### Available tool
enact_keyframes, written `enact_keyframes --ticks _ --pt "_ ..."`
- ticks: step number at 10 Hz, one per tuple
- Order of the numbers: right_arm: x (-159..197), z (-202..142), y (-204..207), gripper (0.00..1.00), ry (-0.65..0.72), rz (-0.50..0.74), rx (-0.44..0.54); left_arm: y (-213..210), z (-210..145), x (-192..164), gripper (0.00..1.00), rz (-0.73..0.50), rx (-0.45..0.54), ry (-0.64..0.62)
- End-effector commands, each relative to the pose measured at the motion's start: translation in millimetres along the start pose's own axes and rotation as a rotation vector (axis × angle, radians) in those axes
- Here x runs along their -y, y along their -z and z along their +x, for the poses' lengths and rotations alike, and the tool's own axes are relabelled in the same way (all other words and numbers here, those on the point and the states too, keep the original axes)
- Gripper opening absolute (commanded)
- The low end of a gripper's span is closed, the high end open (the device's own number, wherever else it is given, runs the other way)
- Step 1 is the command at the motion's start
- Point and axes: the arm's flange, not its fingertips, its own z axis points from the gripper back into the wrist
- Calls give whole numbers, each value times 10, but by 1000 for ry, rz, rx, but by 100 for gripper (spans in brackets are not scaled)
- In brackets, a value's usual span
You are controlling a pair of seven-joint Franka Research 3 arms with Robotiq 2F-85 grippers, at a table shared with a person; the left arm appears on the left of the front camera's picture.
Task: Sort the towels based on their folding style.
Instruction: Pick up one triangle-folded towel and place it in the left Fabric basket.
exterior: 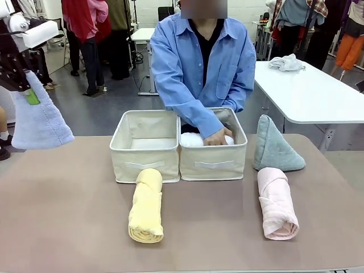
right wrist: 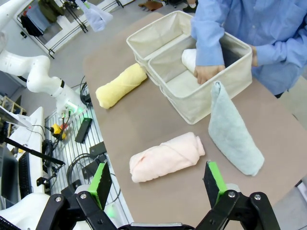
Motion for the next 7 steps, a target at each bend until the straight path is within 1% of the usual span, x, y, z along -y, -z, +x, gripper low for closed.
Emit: enact_keyframes --ticks 1,4,7 --pt "-17 -38 13 100 -16 9 3 -21 136 -88 18 19 -4 35" --pt "-17 -38 13 100 -16 9 3 -30 533 -194 18 27 -17 99" --pt "-17 -38 13 100 -16 9 3 -25 1026 -382 18 49 -37 144"
